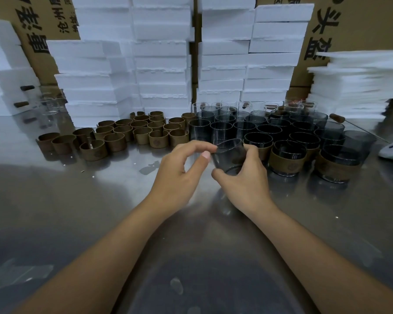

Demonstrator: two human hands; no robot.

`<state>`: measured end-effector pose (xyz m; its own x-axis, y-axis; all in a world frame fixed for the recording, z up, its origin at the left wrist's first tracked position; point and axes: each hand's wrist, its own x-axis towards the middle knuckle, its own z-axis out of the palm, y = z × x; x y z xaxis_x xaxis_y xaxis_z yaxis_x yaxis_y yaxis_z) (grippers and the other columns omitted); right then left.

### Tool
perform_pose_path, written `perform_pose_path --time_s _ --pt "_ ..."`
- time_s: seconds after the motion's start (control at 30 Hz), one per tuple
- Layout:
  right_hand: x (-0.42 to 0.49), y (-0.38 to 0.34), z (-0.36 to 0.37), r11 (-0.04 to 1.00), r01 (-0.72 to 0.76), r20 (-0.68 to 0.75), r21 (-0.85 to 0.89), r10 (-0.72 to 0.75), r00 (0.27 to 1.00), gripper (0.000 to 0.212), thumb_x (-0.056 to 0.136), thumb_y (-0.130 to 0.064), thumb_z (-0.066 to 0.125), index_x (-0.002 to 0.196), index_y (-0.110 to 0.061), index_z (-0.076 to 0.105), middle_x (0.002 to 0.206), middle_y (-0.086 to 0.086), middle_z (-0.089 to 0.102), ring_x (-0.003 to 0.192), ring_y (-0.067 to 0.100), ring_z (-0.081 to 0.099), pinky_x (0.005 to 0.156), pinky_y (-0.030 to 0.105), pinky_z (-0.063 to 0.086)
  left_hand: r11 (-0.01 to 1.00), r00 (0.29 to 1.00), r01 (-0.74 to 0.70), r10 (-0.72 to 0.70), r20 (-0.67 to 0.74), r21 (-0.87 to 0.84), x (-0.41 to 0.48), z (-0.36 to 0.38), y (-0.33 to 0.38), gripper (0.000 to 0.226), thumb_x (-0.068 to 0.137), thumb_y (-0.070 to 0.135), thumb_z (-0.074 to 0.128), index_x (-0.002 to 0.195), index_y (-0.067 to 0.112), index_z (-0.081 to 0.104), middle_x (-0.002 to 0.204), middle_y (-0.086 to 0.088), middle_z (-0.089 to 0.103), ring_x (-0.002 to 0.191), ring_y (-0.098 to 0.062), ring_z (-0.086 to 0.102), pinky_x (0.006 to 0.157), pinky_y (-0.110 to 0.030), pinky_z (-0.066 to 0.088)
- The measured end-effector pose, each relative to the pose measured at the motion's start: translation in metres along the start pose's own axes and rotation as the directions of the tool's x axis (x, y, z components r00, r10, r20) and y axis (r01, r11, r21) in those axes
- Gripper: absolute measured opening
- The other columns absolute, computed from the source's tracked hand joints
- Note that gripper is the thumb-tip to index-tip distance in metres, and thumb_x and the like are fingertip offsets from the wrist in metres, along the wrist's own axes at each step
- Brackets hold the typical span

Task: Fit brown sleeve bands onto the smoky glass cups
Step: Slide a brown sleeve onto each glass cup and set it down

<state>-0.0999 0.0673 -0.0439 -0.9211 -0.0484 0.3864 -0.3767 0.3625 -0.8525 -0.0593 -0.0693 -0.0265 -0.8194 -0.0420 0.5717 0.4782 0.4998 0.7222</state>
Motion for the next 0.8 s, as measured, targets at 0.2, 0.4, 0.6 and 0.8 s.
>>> perform_pose_path --time_s 0.2,0.4,0.6,0.8 --pt "-0.003 -0.006 -0.002 0.996 0.025 0.018 0.081 -0.026 0.999 0.044 0.074 -0.022 0.075 0.104 -0.027 0.043 0.097 -0.014 0.057 0.087 -0.004 0.054 0.063 0.0 0.037 0.995 0.996 -0.083 0.081 -0.049 -0.053 0.001 -0.002 -0.001 0.021 0.095 0.016 0.052 0.11 0.028 0.061 0.108 0.014 0.067 0.108 -0.001 0.058 0.092 -0.011 0.041" --pt "-0.011 -0.016 -0.002 0.982 0.088 0.048 0.166 -0.098 0.994 0.041 0.074 -0.028 0.077 0.098 -0.035 0.045 0.089 -0.018 0.06 0.077 -0.015 0.056 0.063 0.002 0.039 0.974 0.996 0.082 -0.084 -0.003 -0.213 0.003 0.002 -0.002 0.058 0.077 0.043 0.065 0.128 0.035 0.04 0.128 0.013 0.053 0.117 0.001 0.053 0.1 -0.018 0.042" --pt "-0.012 -0.014 -0.001 0.98 0.128 0.105 0.15 -0.144 0.984 0.053 0.072 -0.027 0.077 0.116 -0.028 0.049 0.103 -0.016 0.064 0.091 -0.006 0.06 0.072 0.007 0.045 0.936 0.977 0.204 -0.177 0.117 -0.288 0.005 0.004 -0.006 0.049 0.062 0.049 0.073 0.107 0.034 0.06 0.105 0.014 0.07 0.108 -0.003 0.062 0.1 -0.03 0.045" --pt "-0.011 -0.014 -0.001 0.982 0.103 0.15 0.157 -0.127 0.98 0.059 0.074 -0.029 0.078 0.121 -0.038 0.044 0.109 -0.025 0.061 0.101 -0.013 0.055 0.079 0.005 0.043 0.944 0.983 0.182 -0.172 0.059 -0.276 0.006 0.003 -0.007 0.04 0.069 0.037 0.073 0.107 0.033 0.061 0.104 0.012 0.071 0.107 -0.005 0.063 0.102 -0.036 0.046"
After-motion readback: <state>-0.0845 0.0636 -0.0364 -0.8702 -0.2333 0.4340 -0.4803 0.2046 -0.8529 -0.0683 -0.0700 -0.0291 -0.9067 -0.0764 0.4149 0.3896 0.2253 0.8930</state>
